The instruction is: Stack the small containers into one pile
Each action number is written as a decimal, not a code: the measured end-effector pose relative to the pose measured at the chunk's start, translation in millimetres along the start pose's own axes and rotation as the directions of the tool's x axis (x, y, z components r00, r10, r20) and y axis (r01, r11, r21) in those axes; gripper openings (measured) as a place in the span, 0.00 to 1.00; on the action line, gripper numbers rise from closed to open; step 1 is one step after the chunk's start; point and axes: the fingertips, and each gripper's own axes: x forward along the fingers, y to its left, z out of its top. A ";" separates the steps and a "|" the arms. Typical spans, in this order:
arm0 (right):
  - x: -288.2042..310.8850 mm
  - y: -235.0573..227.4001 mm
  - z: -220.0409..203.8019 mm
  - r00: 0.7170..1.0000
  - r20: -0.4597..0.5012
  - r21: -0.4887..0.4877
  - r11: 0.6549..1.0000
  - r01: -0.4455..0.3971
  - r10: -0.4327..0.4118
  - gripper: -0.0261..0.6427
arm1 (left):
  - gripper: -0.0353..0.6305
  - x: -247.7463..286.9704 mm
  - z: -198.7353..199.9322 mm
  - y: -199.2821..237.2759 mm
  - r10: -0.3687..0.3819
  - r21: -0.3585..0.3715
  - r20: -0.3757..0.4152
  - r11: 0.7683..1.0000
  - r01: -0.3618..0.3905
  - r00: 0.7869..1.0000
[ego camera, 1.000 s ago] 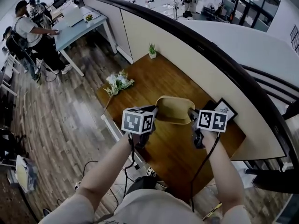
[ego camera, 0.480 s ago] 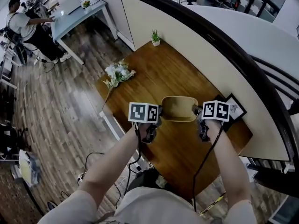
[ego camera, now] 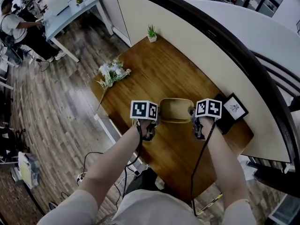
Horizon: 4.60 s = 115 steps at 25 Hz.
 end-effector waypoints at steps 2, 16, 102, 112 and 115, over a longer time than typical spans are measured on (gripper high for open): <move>6.0 -7.1 -1.5 0.999 -0.013 -0.040 0.998 0.048 -0.049 0.18 | 0.09 5.6 -2.2 5.8 0.025 0.019 -0.010 0.999 -0.025 1.000; 36.7 -31.8 -11.6 0.986 -0.017 -0.110 0.980 0.166 -0.169 0.31 | 0.40 18.5 -5.6 35.5 0.020 -0.053 0.009 0.998 -0.020 1.000; -457.5 137.8 -160.1 0.618 0.742 -0.488 0.842 0.231 0.260 0.04 | 0.06 -358.1 -82.6 -263.1 -0.340 0.685 0.607 0.682 -0.257 0.718; -459.0 142.6 -159.6 0.616 0.747 -0.493 0.830 0.260 0.251 0.04 | 0.06 -359.5 -86.2 -252.6 -0.311 0.679 0.598 0.686 -0.261 0.738; -459.5 144.4 -158.0 0.616 0.746 -0.498 0.826 0.262 0.254 0.04 | 0.06 -360.5 -85.1 -251.4 -0.302 0.679 0.602 0.682 -0.273 0.739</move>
